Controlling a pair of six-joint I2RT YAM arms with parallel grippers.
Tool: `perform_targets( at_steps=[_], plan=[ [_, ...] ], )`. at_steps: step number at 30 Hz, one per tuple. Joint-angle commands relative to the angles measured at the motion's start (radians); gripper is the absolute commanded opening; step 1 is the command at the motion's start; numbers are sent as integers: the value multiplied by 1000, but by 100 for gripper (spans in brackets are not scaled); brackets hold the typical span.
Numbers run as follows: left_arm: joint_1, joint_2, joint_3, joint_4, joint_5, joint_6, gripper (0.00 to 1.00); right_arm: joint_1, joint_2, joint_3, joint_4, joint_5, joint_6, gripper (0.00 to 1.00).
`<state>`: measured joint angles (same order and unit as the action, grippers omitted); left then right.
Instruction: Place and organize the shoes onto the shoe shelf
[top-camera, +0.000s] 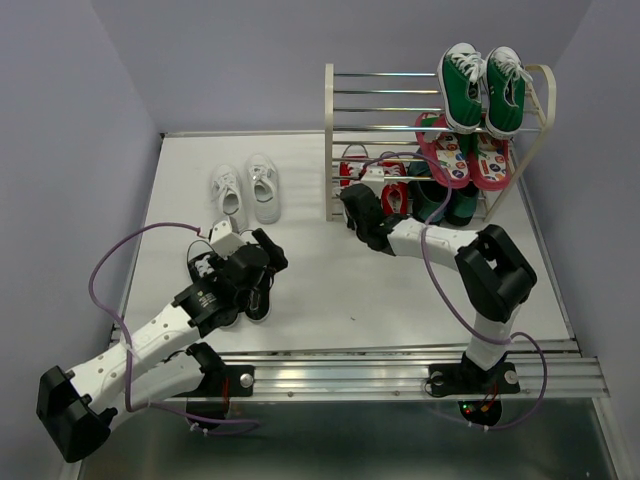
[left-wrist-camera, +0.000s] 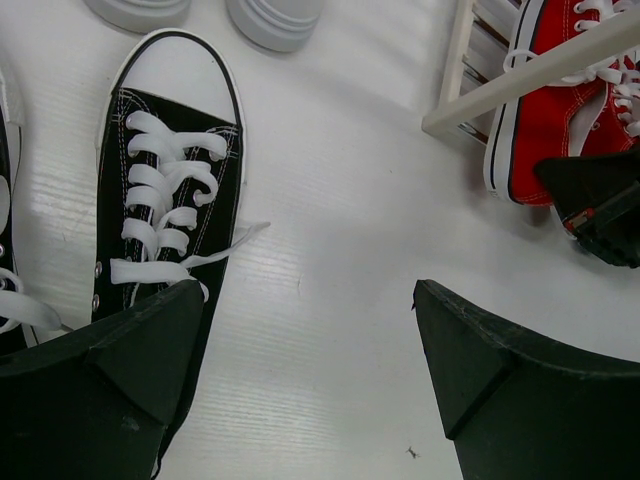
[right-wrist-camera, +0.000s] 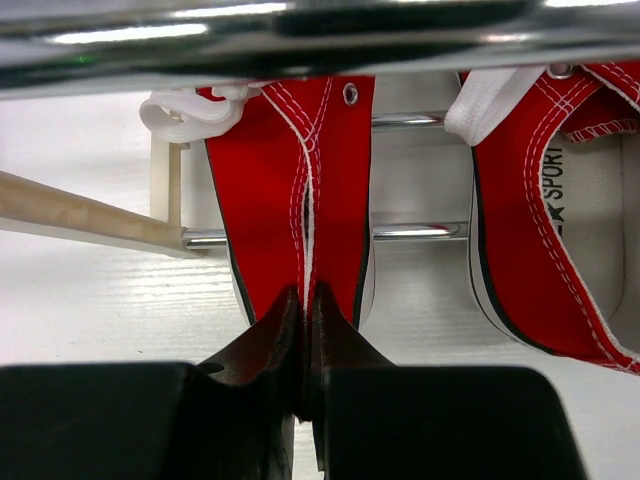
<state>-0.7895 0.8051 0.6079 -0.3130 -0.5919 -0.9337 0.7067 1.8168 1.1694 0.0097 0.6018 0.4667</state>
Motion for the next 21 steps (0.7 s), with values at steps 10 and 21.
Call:
perform_targets(
  at_steps=[10, 21],
  plan=[
    [6, -37, 18, -31, -36, -19, 99, -12, 29, 88, 167, 104, 18, 1],
    [6, -63, 18, -63, -32, -40, 99, -12, 36, 85, 159, 139, 47, 26]
  ],
)
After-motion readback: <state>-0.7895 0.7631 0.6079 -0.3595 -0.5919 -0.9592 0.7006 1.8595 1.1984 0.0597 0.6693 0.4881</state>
